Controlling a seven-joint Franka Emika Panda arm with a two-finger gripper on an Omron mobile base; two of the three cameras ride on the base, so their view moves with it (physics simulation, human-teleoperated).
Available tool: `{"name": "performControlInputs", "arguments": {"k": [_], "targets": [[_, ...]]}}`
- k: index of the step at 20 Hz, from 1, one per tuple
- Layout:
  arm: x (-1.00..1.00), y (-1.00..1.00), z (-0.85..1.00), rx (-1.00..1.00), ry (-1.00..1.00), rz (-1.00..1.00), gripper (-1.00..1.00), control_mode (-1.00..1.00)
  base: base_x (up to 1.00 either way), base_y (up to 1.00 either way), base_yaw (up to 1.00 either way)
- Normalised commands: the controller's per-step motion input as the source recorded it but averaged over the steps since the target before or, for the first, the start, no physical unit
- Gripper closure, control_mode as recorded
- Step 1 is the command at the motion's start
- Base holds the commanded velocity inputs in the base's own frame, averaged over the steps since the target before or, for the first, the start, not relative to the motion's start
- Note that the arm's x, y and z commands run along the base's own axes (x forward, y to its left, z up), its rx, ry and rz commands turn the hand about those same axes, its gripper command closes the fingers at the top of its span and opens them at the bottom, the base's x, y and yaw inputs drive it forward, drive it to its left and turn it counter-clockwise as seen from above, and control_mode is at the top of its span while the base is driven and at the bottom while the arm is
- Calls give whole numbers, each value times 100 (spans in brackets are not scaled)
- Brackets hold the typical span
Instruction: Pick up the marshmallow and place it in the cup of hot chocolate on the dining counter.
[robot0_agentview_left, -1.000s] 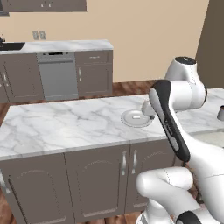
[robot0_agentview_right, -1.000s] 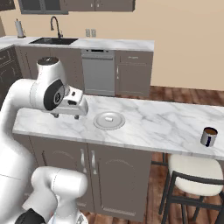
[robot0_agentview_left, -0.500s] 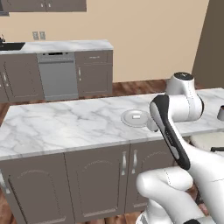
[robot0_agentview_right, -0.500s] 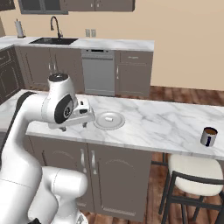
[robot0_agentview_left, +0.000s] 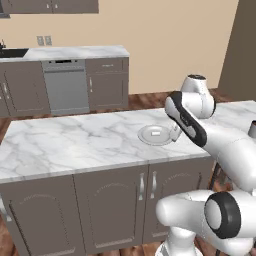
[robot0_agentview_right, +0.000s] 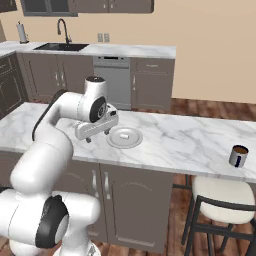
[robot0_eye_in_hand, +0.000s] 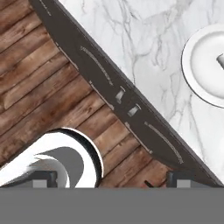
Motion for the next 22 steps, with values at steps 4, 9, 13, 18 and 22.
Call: {"name": "performControlInputs", "arguments": {"k": [4,9,13,18,22], "targets": [[94,-22,-44,-8,25,35,-100,-100,0,0,0],[63,-12,-44,-5,12,26,-100,-100,0,0,0],[63,3,-42,0,-3,1,-100,-100,0,0,0],[49,1,-42,-1,-15,-1,-100,-100,0,0,0],[47,5,-40,-3,-17,-4,-100,-100,0,0,0]]}}
